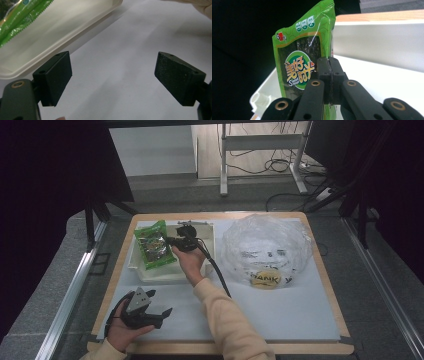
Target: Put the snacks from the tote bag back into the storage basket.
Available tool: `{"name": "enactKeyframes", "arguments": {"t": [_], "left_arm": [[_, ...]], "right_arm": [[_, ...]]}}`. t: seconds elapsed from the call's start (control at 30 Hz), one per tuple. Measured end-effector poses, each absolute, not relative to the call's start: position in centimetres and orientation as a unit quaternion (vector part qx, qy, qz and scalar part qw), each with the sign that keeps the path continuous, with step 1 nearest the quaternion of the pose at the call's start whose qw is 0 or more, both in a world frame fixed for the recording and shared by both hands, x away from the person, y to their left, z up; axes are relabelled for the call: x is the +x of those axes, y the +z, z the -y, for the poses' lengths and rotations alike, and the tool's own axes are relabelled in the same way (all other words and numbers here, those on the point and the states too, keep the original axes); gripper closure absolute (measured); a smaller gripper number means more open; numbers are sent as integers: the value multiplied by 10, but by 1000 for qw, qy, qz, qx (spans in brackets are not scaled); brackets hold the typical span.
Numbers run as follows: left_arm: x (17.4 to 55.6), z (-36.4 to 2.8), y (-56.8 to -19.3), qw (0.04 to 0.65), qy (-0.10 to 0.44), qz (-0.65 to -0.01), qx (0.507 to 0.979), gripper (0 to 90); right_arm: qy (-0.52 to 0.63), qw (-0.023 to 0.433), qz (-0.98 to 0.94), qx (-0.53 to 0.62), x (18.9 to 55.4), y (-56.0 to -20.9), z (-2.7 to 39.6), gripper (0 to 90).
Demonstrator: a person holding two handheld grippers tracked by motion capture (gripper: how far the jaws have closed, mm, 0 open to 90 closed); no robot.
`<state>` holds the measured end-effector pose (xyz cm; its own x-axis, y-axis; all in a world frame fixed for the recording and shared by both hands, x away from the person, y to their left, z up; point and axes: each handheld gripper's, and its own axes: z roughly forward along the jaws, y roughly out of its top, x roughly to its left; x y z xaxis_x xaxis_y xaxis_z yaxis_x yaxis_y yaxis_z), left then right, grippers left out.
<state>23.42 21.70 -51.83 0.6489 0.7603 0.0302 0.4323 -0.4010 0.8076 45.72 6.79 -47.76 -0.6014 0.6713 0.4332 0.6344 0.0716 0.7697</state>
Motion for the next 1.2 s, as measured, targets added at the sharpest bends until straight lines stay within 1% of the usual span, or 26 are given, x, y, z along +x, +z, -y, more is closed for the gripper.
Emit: {"name": "enactKeyframes", "arguments": {"t": [0.27,0.37,0.4,0.43,0.47,0.53,0.57,0.6,0.73,0.77,0.93,1.2], "left_arm": [[234,-218,-518,406,202,-367,812,146],[234,-218,-518,406,202,-367,812,145],[234,-218,-518,406,202,-367,812,145],[234,-218,-518,406,202,-367,812,146],[235,-218,-518,405,201,-367,813,146],[235,-218,-519,404,200,-368,813,145],[235,-217,-519,403,200,-367,814,145],[235,-217,-519,403,200,-367,814,145],[235,-217,-519,404,200,-368,813,145],[235,-217,-519,404,200,-368,813,145],[235,-218,-519,402,200,-368,814,145],[235,-218,-519,404,201,-369,813,145]], "right_arm": [[480,27,-747,459,458,-494,-76,890],[474,22,-751,459,460,-498,-77,876],[465,16,-757,458,460,-501,-77,851],[466,20,-758,456,460,-502,-77,828],[466,20,-758,456,460,-502,-77,828],[460,16,-761,457,460,-503,-78,751],[455,23,-765,455,459,-502,-77,711],[455,23,-765,455,459,-502,-77,711],[450,24,-773,445,458,-499,-76,624],[448,30,-777,440,456,-497,-76,587],[452,29,-781,431,453,-492,-73,539],[467,23,-777,420,447,-488,-64,529]]}}
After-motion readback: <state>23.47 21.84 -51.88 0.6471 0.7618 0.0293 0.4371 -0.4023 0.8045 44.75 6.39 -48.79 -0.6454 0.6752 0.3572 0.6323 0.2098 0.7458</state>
